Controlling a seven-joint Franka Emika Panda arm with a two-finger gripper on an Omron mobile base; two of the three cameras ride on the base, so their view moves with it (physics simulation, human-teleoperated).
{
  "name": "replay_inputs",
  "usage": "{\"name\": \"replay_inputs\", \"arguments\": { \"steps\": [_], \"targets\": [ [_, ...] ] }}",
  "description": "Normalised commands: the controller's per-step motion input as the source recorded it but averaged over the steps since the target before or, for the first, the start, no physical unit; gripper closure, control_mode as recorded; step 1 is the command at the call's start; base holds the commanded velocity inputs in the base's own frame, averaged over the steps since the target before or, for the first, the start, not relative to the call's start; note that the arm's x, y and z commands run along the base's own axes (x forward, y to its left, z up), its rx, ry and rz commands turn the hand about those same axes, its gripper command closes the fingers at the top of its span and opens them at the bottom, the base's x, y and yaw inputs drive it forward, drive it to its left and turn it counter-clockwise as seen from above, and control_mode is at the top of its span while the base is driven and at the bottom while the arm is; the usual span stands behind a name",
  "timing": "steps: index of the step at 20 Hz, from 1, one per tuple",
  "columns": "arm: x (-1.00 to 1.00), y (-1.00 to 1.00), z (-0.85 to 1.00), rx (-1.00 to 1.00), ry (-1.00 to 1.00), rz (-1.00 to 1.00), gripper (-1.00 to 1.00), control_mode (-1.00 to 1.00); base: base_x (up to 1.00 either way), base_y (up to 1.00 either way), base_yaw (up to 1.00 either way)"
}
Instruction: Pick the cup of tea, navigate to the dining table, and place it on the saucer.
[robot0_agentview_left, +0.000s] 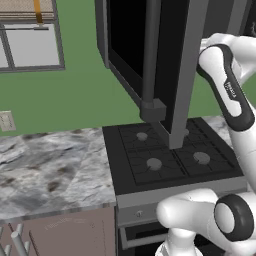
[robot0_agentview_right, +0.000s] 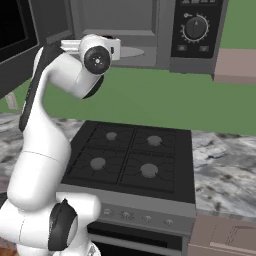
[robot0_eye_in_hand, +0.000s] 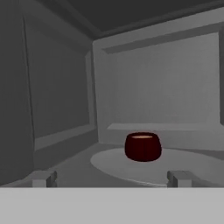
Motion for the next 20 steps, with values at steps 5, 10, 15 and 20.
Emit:
{"name": "replay_inputs", "arguments": {
  "steps": [5,10,15,20],
  "targets": [
    [0.20,-0.02,0.00,0.00,0.18,0.00,-1.00,-1.00,0.00,0.00,0.00],
    [0.22,0.00,-0.01,0.00,0.17,0.00,-1.00,-1.00,0.00,0.00,0.00],
    [0.27,0.00,0.00,0.00,0.09,0.00,-1.00,-1.00,0.00,0.00,0.00],
    [0.35,0.00,0.00,0.00,0.11,0.00,-1.00,-1.00,0.00,0.00,0.00]
  ]
}}
